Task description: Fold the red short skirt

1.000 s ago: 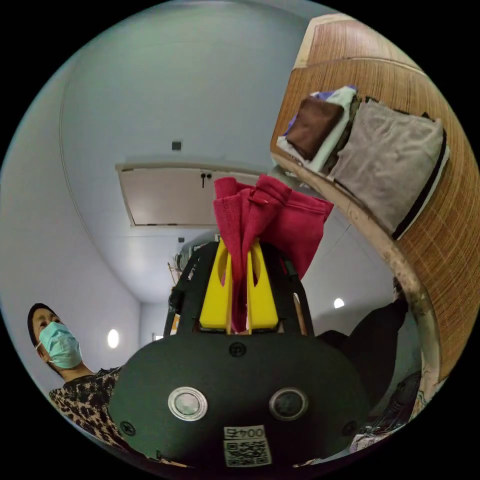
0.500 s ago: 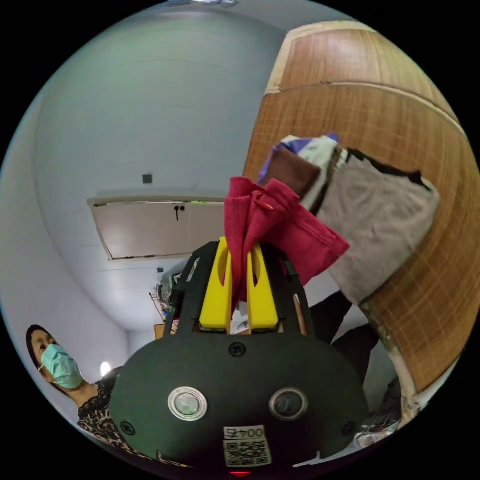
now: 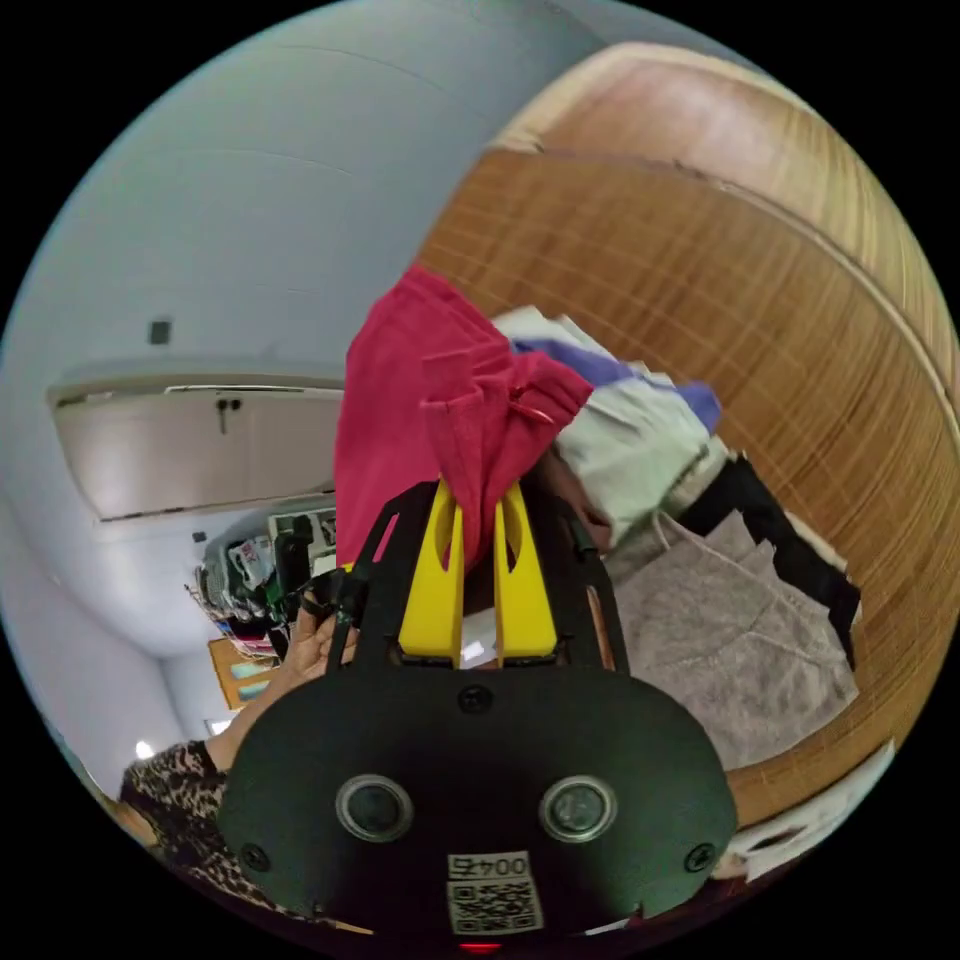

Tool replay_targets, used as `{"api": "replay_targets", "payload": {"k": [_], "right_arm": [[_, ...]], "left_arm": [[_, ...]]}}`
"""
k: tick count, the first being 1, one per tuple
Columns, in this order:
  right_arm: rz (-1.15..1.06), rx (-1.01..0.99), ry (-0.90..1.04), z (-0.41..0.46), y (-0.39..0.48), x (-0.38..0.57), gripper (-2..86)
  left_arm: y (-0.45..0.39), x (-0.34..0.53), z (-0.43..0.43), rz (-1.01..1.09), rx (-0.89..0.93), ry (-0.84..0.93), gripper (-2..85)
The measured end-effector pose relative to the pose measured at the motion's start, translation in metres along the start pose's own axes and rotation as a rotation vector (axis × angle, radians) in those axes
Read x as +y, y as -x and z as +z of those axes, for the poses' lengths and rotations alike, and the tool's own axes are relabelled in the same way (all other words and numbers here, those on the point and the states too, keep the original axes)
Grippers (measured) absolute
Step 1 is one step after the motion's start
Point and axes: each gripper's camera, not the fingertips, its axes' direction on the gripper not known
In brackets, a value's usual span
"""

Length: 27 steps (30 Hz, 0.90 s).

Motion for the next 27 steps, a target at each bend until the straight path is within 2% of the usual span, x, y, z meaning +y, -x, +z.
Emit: {"api": "replay_targets", "payload": {"k": [2, 3, 6, 10, 11, 13, 16, 24, 27], "right_arm": [[0.117, 0.008, 0.067, 0.041, -0.047, 0.013, 5.4], [0.129, -0.025, 0.046, 0.042, -0.054, 0.019, 5.3], [0.150, -0.129, -0.004, 0.035, -0.061, 0.041, 5.3], [-0.001, 0.008, -0.025, 0.021, -0.025, 0.060, 5.3], [-0.020, 0.062, 0.007, 0.029, -0.023, 0.063, 5.3], [-0.012, 0.115, 0.054, 0.043, -0.028, 0.070, 5.3], [-0.009, 0.107, 0.059, 0.050, -0.032, 0.085, 5.4], [-0.068, 0.099, 0.039, 0.042, -0.018, 0.132, 7.7], [-0.124, 0.189, 0.006, 0.032, -0.003, 0.152, 10.5]], "left_arm": [[0.080, 0.008, 0.027, -0.214, 0.089, 0.011, 4.3], [0.089, 0.012, 0.030, -0.238, 0.117, -0.009, 4.2], [0.090, 0.018, 0.033, -0.206, 0.145, -0.016, 4.2], [0.069, 0.009, 0.039, -0.089, 0.022, 0.035, 4.4], [0.076, 0.008, 0.048, -0.103, -0.042, 0.064, 4.5], [0.096, 0.011, 0.059, -0.157, -0.045, 0.073, 4.4], [0.111, 0.017, 0.067, -0.172, -0.030, 0.044, 4.4], [0.101, 0.027, 0.075, -0.110, -0.144, 0.031, 4.6], [0.104, 0.029, 0.078, -0.112, -0.176, 0.020, 4.6]]}}
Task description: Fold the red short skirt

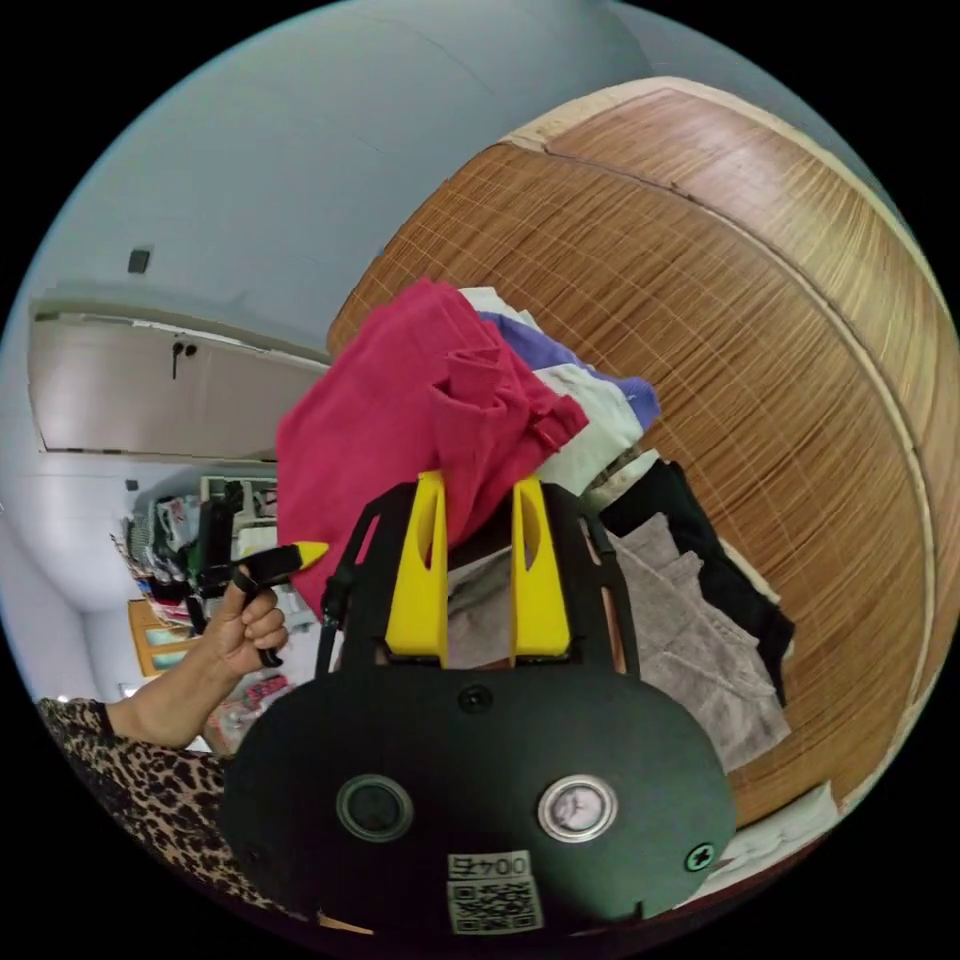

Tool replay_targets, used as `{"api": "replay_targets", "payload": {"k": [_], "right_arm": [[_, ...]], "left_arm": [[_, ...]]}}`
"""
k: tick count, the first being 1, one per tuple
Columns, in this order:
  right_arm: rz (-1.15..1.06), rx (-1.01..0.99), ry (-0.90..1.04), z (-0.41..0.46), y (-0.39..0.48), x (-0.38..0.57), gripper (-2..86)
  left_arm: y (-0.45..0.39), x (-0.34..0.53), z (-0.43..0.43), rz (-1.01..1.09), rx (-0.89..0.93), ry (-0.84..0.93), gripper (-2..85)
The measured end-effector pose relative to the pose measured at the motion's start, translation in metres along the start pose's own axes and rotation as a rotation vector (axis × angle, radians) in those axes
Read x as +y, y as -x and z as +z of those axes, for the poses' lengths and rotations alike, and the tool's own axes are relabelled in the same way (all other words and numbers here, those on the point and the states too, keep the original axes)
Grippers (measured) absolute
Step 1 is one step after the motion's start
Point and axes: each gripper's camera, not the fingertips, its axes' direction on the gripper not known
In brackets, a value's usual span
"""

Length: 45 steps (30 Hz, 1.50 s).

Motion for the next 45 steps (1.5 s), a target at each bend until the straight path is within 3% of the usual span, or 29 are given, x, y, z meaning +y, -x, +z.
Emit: {"api": "replay_targets", "payload": {"k": [7, 13, 21, 27, 32, 36, 41, 45], "right_arm": [[-0.166, 0.099, -0.157, -0.040, 0.042, 0.060, 10.8], [-0.237, 0.121, -0.118, -0.033, 0.061, 0.117, 10.8], [-0.290, 0.083, -0.262, -0.061, 0.124, 0.097, 11.0], [-0.181, 0.124, -0.120, -0.026, 0.175, 0.042, 11.0], [0.010, 0.221, 0.063, 0.008, 0.193, 0.015, 6.4], [0.097, 0.256, 0.079, 0.008, 0.194, 0.006, 4.6], [0.137, 0.195, 0.115, 0.001, 0.192, -0.005, 3.2], [0.127, 0.183, 0.121, -0.002, 0.193, -0.008, 2.1]], "left_arm": [[0.010, 0.010, 0.004, -0.010, -0.020, -0.037, 4.5], [0.014, 0.018, 0.009, 0.006, -0.063, -0.054, 4.5], [0.014, 0.032, 0.006, 0.059, -0.083, -0.070, 4.8], [-0.007, 0.070, -0.033, 0.096, -0.111, -0.238, 5.8], [-0.044, 0.083, -0.034, 0.093, -0.325, -0.381, 2.7], [-0.058, 0.076, -0.028, 0.044, -0.332, -0.396, 1.6], [-0.121, 0.111, -0.076, 0.235, -0.534, -0.685, 0.5], [-0.124, 0.121, -0.112, 0.243, -0.484, -0.713, 0.4]]}}
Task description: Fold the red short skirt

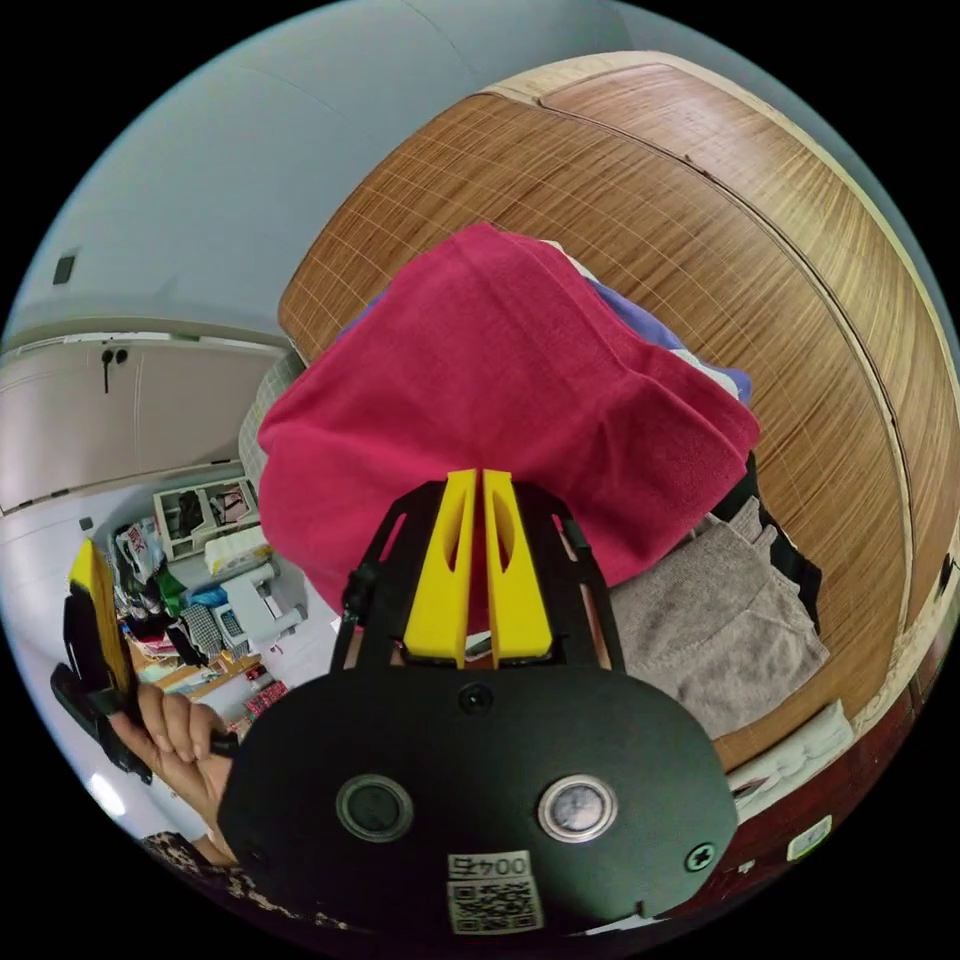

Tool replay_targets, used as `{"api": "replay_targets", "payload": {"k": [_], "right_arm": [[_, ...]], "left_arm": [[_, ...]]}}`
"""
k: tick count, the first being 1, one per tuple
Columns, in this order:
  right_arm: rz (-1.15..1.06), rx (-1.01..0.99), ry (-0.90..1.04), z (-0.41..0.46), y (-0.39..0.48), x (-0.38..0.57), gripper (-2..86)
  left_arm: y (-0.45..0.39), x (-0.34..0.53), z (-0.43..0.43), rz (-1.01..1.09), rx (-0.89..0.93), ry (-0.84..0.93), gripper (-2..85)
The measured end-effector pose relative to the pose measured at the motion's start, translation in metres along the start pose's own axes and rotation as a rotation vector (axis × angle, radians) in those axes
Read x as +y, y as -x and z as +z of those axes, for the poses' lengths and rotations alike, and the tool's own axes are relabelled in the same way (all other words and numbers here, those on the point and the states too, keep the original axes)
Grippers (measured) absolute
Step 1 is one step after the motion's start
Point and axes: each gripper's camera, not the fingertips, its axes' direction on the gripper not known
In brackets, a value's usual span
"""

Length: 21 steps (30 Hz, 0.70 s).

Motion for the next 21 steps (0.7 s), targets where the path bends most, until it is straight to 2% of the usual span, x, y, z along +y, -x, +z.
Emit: {"api": "replay_targets", "payload": {"k": [2, 4, 7, 10, 13, 14, 17, 21], "right_arm": [[-0.040, -0.015, -0.002, -0.007, 0.002, 0.000, 2.9], [-0.089, -0.039, -0.021, -0.018, 0.005, 0.001, 4.2], [-0.179, -0.021, -0.118, -0.046, 0.010, 0.008, 5.8], [-0.219, -0.070, -0.181, -0.076, -0.004, 0.032, 7.4], [-0.124, -0.196, -0.200, -0.093, -0.042, 0.064, 8.9], [-0.061, -0.238, -0.209, -0.096, -0.061, 0.072, 9.9], [0.118, -0.337, -0.253, -0.099, -0.106, 0.075, 11.5], [0.195, -0.401, -0.281, -0.100, -0.121, 0.059, 12.1]], "left_arm": [[0.003, -0.001, 0.014, 0.071, 0.040, 0.055, 0.4], [0.006, -0.001, 0.041, 0.059, 0.061, 0.132, 0.6], [0.007, -0.016, 0.081, 0.057, 0.188, 0.245, 1.2], [0.014, -0.008, 0.051, 0.089, 0.162, 0.191, 3.0], [0.036, 0.028, 0.028, 0.149, 0.071, 0.270, 8.0], [0.052, 0.042, 0.030, 0.124, 0.088, 0.341, 9.2], [0.079, 0.056, 0.032, 0.061, 0.146, 0.380, 11.0], [0.082, 0.050, 0.051, 0.099, 0.175, 0.422, 10.4]]}}
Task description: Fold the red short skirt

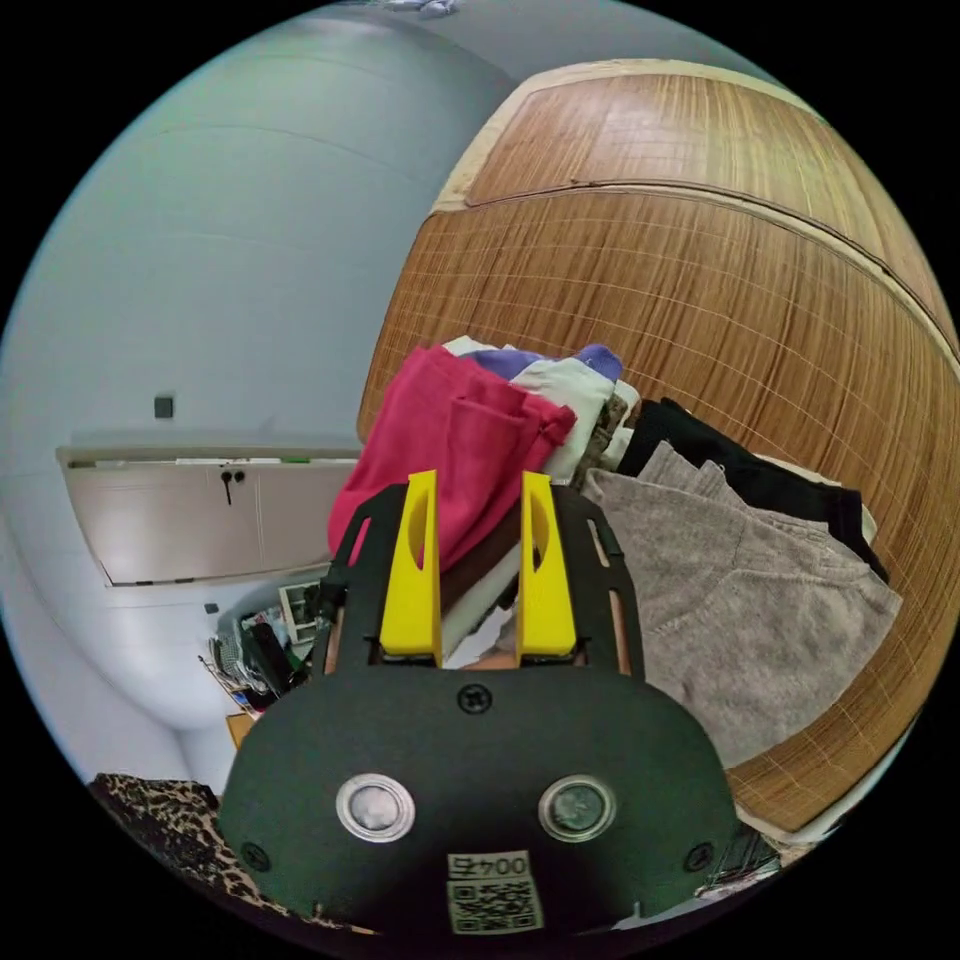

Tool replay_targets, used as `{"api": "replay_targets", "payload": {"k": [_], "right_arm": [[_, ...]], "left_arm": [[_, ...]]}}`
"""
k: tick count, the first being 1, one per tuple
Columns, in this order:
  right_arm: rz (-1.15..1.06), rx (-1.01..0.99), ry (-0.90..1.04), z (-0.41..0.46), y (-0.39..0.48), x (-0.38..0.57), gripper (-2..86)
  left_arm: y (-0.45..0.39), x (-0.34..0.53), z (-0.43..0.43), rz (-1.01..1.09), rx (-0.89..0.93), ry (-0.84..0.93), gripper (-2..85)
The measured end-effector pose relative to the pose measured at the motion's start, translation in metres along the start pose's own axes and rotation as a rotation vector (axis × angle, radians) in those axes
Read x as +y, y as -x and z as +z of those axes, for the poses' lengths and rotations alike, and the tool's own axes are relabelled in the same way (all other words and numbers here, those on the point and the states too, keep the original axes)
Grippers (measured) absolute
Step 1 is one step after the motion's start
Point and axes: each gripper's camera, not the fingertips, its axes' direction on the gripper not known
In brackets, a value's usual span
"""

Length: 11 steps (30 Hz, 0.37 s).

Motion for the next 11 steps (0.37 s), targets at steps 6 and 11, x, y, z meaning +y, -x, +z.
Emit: {"api": "replay_targets", "payload": {"k": [6, 11], "right_arm": [[-0.056, 0.131, 0.063, 0.021, 0.032, -0.015, 6.6], [-0.170, 0.170, 0.050, 0.012, 0.056, -0.014, 4.3]], "left_arm": [[-0.008, -0.011, 0.005, 0.024, 0.051, 0.119, 4.4], [-0.030, -0.002, -0.027, -0.060, 0.110, 0.145, 3.4]]}}
